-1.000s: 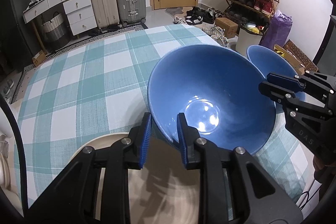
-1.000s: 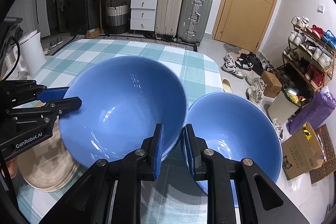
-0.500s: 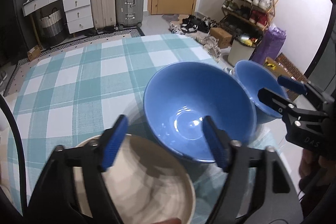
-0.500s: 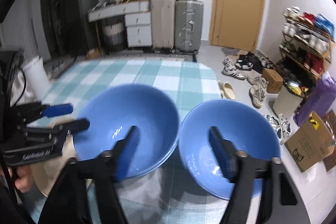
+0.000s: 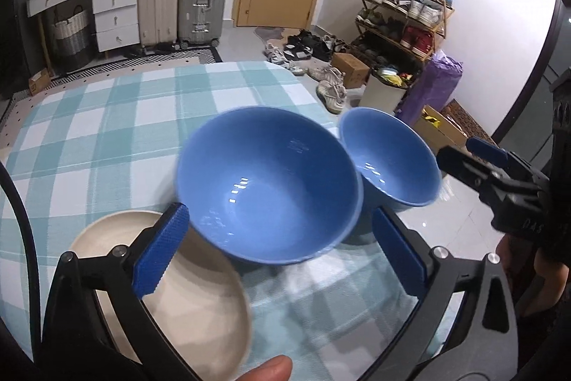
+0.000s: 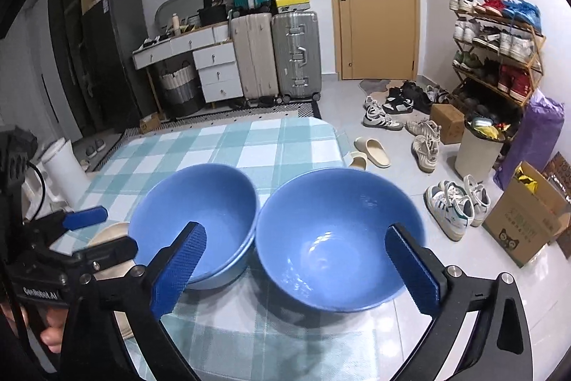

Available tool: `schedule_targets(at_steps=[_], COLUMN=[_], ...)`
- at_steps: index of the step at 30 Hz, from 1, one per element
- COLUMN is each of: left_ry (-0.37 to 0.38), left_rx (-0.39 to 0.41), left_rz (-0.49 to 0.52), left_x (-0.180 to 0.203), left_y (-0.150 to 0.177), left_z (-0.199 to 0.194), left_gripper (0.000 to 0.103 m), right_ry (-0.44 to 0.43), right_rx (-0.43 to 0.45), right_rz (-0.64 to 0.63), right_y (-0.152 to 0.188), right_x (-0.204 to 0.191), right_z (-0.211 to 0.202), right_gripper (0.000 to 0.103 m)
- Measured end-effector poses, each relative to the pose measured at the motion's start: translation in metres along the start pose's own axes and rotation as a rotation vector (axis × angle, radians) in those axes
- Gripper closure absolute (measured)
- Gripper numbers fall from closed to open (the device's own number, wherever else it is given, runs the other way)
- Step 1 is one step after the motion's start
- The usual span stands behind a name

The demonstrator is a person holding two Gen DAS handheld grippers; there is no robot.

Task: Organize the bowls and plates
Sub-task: 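Withdraw both open grippers up and away from the blue bowls, then close both grippers on the rim of one blue bowl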

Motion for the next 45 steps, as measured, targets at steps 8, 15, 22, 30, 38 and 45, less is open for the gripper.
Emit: schedule_targets(at_steps=[8, 15, 22, 30, 38, 45], left_ry=[0.044, 0.090, 0.179, 0.223, 0.173, 0.155], left_rx=[-0.042, -0.084, -0.147, -0.221, -0.215, -0.210], left_rz=[0.063, 0.075, 0.064, -0.009, -0.031, -0.031], left_x=[0.052, 0.088, 0.110, 0.121, 0.118, 0.117], left_y=[0.019, 0.032, 0.038, 0.043, 0.039, 0.033], left_z=[0.009, 0.018, 0.030, 0.054, 0.076, 0.084], left_gripper=[0.001, 0.001, 0.023, 0.042, 0.042, 0.042], right_ry=[0.021, 0.050, 0.037, 0.015, -0.007, -0.034], right_rx=[-0.003, -0.013, -0.022, -0.042, -0.073, -0.106], right_rz=[0.066, 0.098, 0.126, 0.157, 0.161, 0.166], right_y=[0.007, 0.015, 0.027, 0.040, 0.044, 0.046], right_x=[0.045, 0.079, 0.104, 0.120, 0.129, 0.131], right_z=[-0.016, -0.018, -0.012, 0.004, 0.025, 0.052], right_gripper=[0.001, 0.001, 0.001, 0.026, 0.036, 0.045])
Point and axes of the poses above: each gripper's, at about its wrist camera, not at the fingertips, and z roughly the way its jaws point, x to its right, y to its underside, the point moved 5 cm from there along z, roughly the way its jaws point, and after that the axes turned 12 degrees about -z, right-handed, at the moved point
